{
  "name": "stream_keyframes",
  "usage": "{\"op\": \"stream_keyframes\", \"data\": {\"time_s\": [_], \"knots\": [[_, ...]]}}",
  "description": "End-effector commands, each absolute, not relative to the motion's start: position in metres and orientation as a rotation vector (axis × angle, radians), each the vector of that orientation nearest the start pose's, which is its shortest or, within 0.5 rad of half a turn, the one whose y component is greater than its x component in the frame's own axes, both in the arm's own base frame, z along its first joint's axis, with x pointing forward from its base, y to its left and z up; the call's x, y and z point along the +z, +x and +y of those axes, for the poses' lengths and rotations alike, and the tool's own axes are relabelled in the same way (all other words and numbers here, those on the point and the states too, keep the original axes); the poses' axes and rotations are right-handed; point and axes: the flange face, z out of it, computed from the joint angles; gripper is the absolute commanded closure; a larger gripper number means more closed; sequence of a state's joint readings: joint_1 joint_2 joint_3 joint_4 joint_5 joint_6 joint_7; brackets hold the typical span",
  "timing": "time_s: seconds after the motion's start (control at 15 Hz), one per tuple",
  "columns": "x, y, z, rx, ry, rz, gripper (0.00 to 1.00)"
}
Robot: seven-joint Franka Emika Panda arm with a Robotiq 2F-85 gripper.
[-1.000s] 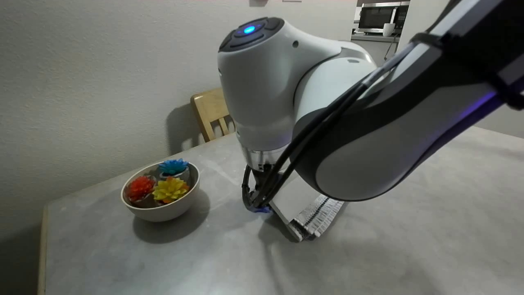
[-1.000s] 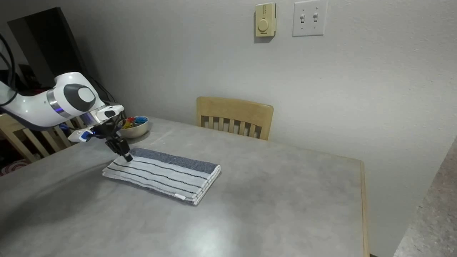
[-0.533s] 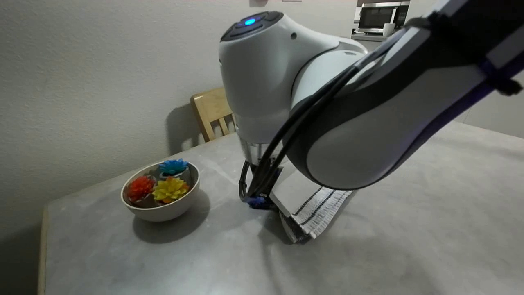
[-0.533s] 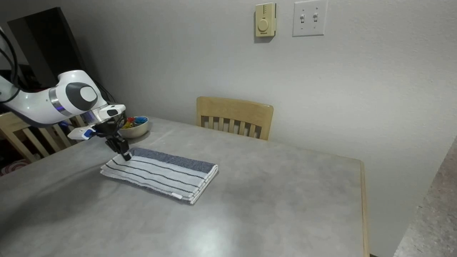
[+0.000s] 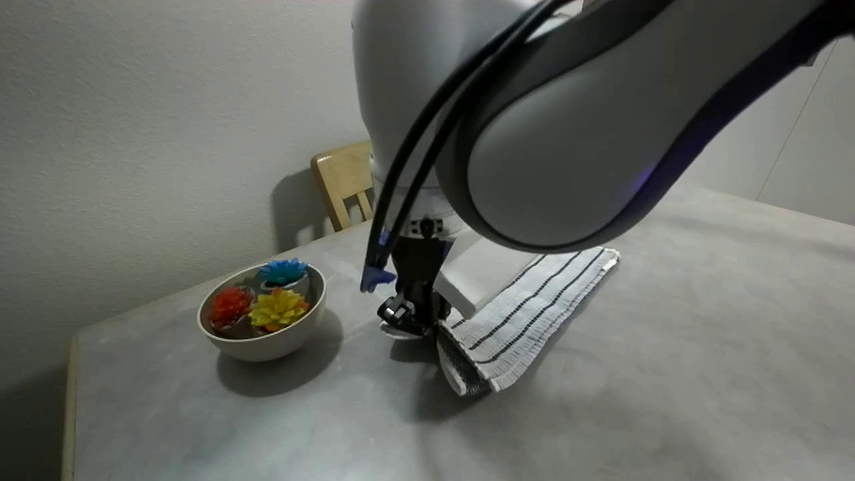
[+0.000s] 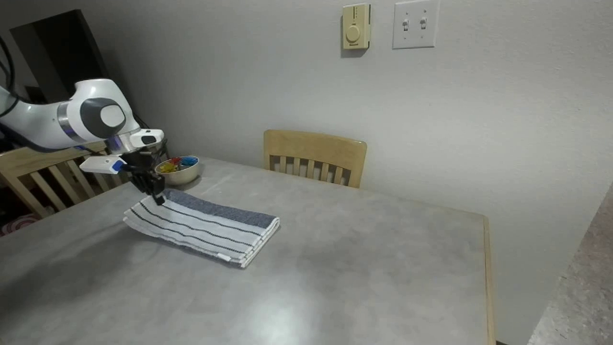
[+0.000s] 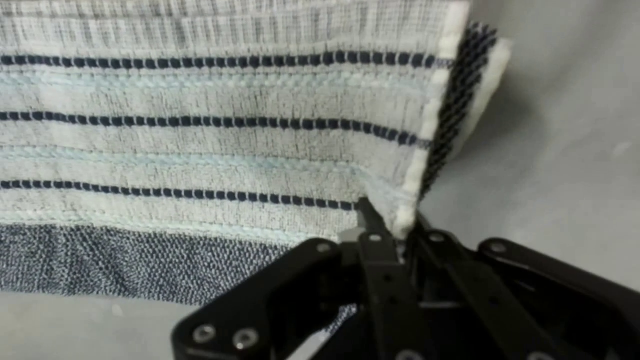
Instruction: Fold the towel
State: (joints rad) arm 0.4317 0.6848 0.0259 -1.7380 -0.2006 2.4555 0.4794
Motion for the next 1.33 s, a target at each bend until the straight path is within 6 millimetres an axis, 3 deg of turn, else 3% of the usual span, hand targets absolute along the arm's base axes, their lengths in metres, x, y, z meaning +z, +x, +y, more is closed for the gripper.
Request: {"op": "stream_keyframes", "data": {"time_s": [0.0, 0.27, 0.6, 1.27], "knots": [[0.217, 0.598, 0.284, -0.101, -3.168, -0.259, 0.98], [0.246, 0.598, 0.273, -0.079, -3.093, -0.319, 0.98], [0.276, 0.596, 0.246, -0.029, -3.040, -0.376, 0.98], [0.318, 0.600, 0.188, 0.108, -3.045, -0.518, 0.98]]}}
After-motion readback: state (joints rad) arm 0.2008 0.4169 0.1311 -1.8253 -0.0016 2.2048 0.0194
